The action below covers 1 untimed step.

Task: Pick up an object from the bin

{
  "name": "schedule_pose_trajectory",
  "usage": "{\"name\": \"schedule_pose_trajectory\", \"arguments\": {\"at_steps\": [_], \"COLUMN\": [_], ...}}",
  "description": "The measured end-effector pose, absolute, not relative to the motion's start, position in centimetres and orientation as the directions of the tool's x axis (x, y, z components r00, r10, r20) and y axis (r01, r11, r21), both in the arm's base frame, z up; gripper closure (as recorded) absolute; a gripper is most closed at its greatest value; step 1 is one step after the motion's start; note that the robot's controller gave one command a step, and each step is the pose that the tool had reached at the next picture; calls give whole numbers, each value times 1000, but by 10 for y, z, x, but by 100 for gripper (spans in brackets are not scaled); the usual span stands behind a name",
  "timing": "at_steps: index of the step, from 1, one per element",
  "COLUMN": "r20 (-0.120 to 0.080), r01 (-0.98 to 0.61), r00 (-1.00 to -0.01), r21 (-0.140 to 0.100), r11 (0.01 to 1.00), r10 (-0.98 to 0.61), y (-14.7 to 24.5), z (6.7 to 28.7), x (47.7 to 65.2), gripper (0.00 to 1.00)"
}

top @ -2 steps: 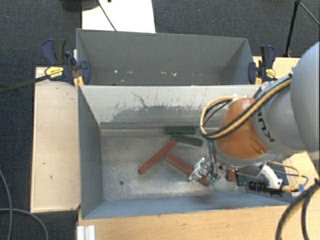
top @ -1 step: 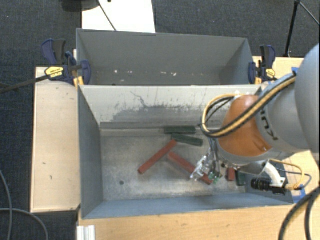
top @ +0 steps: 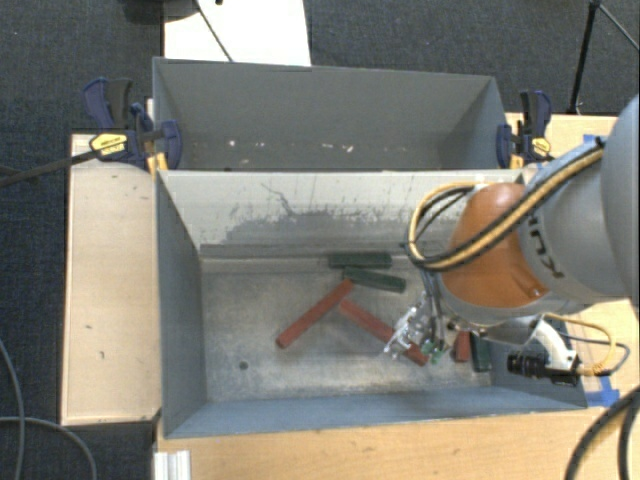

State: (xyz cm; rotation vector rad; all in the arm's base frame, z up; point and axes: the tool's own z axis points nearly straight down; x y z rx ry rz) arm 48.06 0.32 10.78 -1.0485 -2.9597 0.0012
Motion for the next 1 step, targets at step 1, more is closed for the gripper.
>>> {"name": "schedule_pose_trajectory", "arguments": {"at_steps": [1], "r20": [0], "r01": [629], "r00": [-777], "r21": [0], "r11": [777], "r10": [629], "y": [3], "z": [121], "x": [481], "gripper": [100]}}
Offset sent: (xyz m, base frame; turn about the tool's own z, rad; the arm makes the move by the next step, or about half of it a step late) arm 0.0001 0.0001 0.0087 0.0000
